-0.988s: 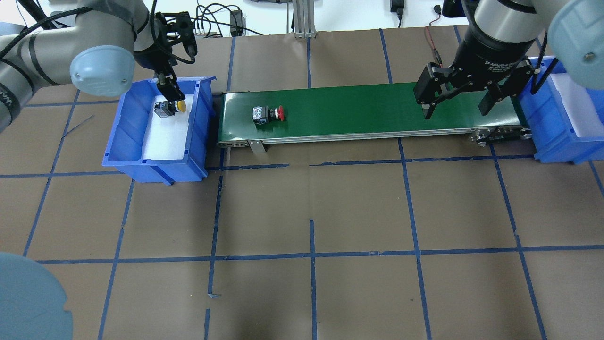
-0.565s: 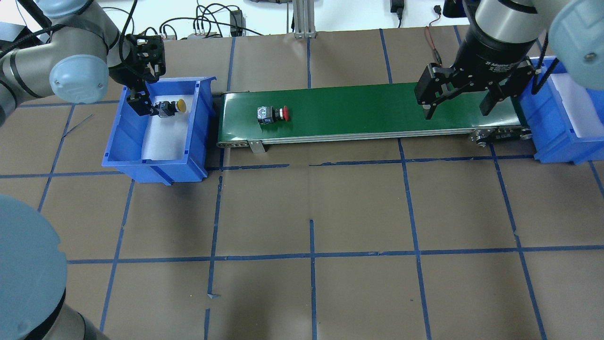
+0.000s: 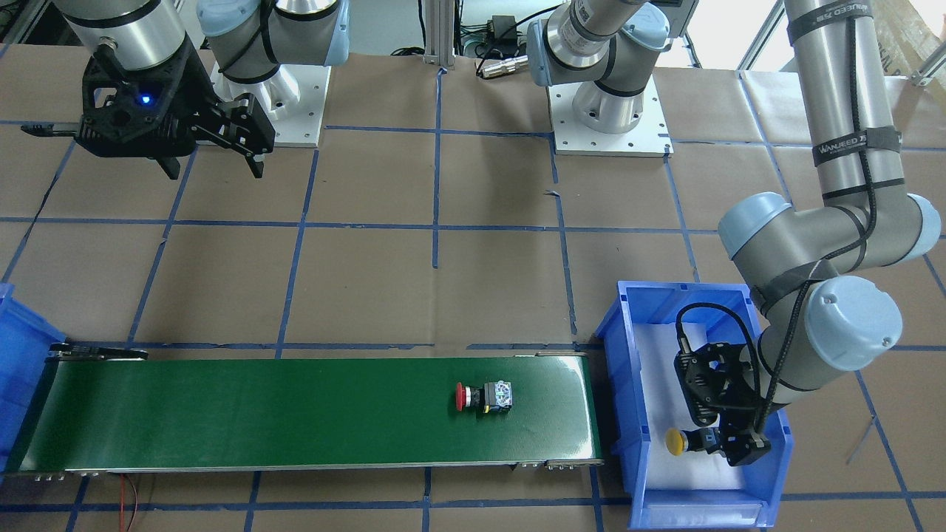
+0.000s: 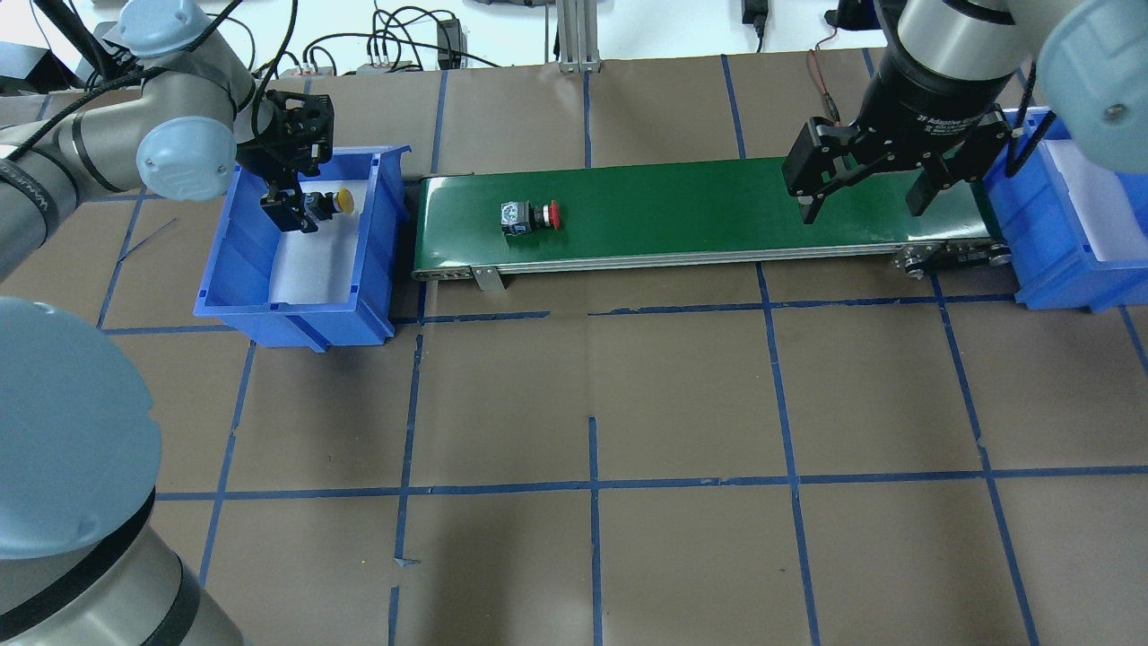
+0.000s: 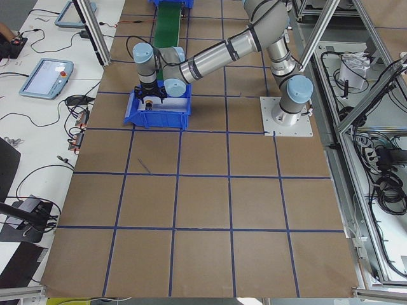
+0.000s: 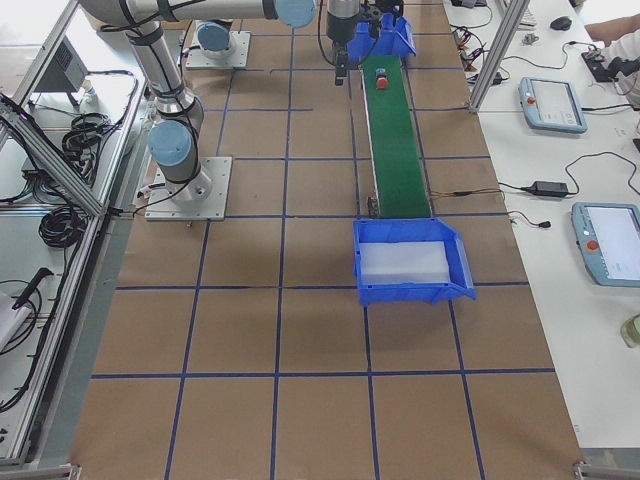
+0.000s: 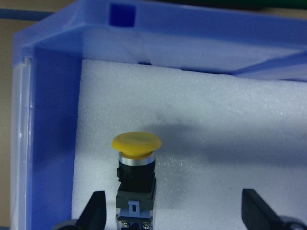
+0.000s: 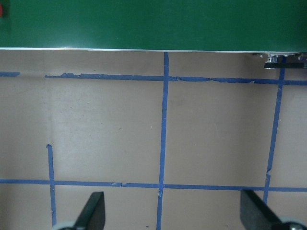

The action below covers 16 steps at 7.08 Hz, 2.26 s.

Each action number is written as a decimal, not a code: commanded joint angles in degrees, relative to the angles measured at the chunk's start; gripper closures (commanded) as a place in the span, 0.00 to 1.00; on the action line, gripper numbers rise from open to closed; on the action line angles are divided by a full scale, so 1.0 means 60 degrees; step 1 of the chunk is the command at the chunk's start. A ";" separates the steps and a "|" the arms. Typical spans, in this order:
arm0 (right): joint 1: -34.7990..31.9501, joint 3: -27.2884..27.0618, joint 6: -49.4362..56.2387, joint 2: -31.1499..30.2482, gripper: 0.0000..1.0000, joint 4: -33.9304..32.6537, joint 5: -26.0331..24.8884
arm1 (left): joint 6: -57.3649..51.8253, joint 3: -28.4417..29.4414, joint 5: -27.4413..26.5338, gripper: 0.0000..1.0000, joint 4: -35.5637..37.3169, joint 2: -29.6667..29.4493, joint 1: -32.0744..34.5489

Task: Transport two buttons from left to right
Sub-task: 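Return the left gripper to the bin above the yellow-capped button, then grasp the yellow-capped button with the left gripper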

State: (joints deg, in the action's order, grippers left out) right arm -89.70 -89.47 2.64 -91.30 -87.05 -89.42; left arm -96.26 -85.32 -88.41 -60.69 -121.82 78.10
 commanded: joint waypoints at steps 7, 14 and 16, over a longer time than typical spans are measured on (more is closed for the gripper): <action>0.0039 0.0000 0.0029 0.0011 0.00 -0.0008 0.0049 | 0.0032 0.0260 0.0188 0.05 0.0037 -0.0673 -0.0097; 0.0039 -0.0015 0.0029 0.0011 0.00 0.0022 0.0049 | 0.0031 0.0333 0.0160 0.97 -0.1899 0.1323 0.0166; 0.0024 -0.0015 0.0029 0.0011 0.00 0.0051 0.0049 | 0.1368 -0.0017 0.0233 0.97 -0.2966 0.2692 0.1112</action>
State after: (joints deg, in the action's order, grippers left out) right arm -89.52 -89.56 2.81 -91.23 -86.81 -89.12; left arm -93.67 -84.52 -87.20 -75.55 -109.97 81.12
